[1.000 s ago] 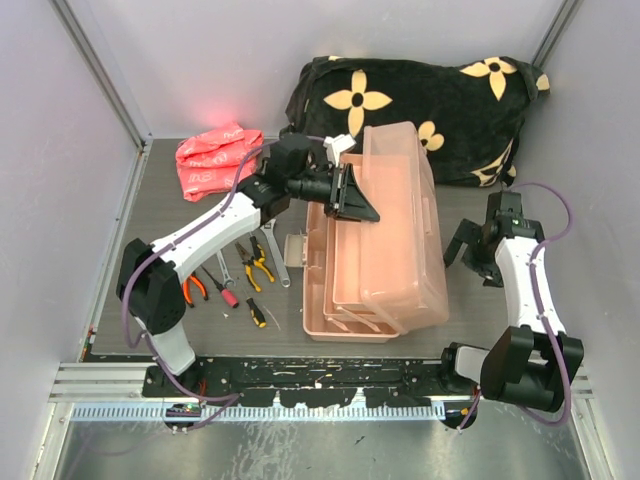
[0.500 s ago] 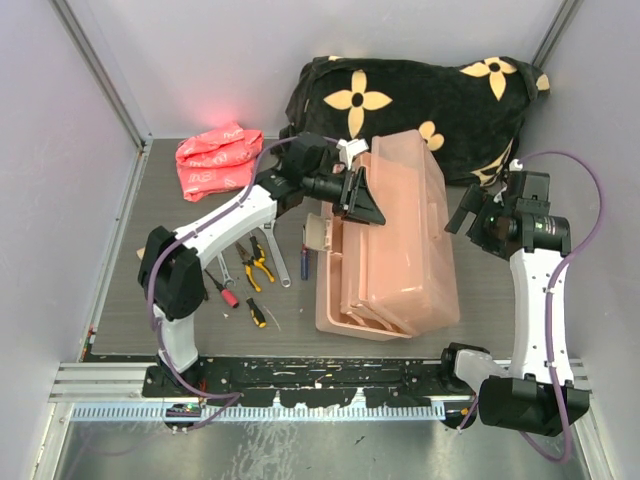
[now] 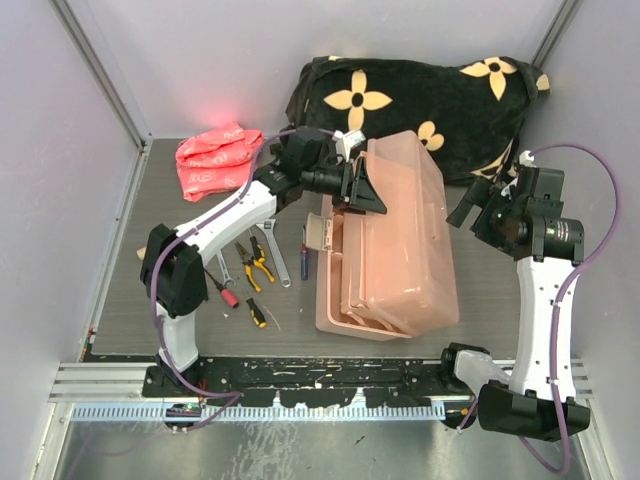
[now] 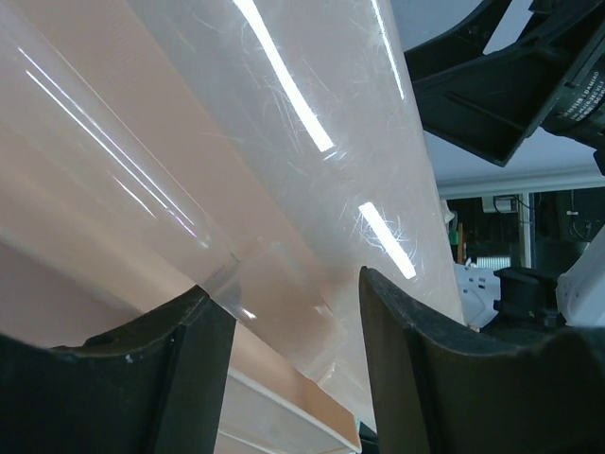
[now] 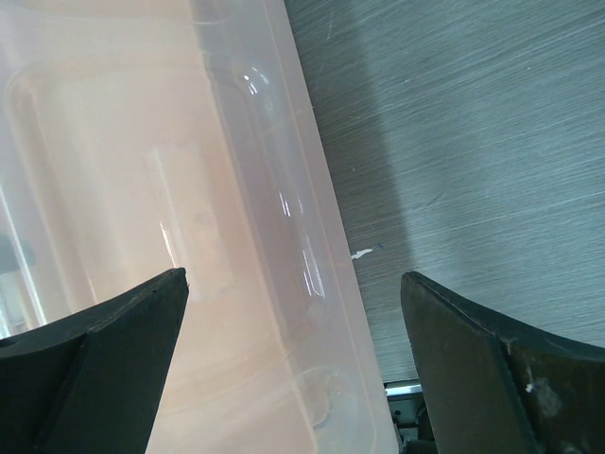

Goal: Pack the tool kit

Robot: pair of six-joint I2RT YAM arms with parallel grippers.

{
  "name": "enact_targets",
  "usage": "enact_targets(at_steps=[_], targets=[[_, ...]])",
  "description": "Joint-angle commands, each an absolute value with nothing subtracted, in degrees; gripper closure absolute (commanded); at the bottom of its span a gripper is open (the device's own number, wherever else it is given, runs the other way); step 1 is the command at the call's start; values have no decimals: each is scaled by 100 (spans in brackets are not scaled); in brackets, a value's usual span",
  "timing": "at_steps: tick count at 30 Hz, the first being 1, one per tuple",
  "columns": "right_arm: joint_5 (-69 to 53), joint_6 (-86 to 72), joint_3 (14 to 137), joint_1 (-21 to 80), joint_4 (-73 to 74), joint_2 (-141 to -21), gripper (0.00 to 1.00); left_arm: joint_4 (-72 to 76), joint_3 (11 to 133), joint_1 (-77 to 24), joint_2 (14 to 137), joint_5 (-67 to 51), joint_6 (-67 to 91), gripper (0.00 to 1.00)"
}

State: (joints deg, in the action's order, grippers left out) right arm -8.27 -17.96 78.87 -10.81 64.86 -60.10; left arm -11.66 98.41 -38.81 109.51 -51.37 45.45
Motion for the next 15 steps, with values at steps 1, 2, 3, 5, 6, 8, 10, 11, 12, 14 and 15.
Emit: enact_targets(at_steps=[1,2,3,5,6,8,10,11,12,14,15], targets=[[-1108,-1827,8273,-1055,6446,-5931,0,-1137,10178,-3898,10918,-4913,4400,41],[-1127,-1805,8291,-1056,6465,-5937,0,-1156,10226,-3928,10937,-4913,4384,38],[-1152,-1804,8296,-1060,6480,-5944,0,-1195,10279,-3963,10960,-4903,4354,36],[-1224,-1809,8262,-1063,6465,-5930,0,-1279,10377,-4033,11026,-4867,4262,35],[-1264,-1814,8243,-1061,6461,-5922,0,-1316,10410,-4065,11048,-4845,4219,34],[-1332,-1820,8199,-1055,6468,-5892,0,-1360,10432,-4127,11084,-4811,4176,33],[-1394,-1813,8168,-1060,6477,-5864,0,-1360,10445,-4171,11108,-4787,4158,33],[-1440,-1803,8164,-1056,6485,-5847,0,-1360,10448,-4179,11117,-4781,4157,33],[-1494,-1790,8167,-1059,6507,-5827,0,-1362,10476,-4192,11128,-4776,4157,33],[-1659,-1753,8189,-1057,6512,-5795,0,-1368,10521,-4208,11138,-4769,4157,33],[-1748,-1742,8199,-1062,6515,-5778,0,-1366,10548,-4213,11136,-4768,4161,33]])
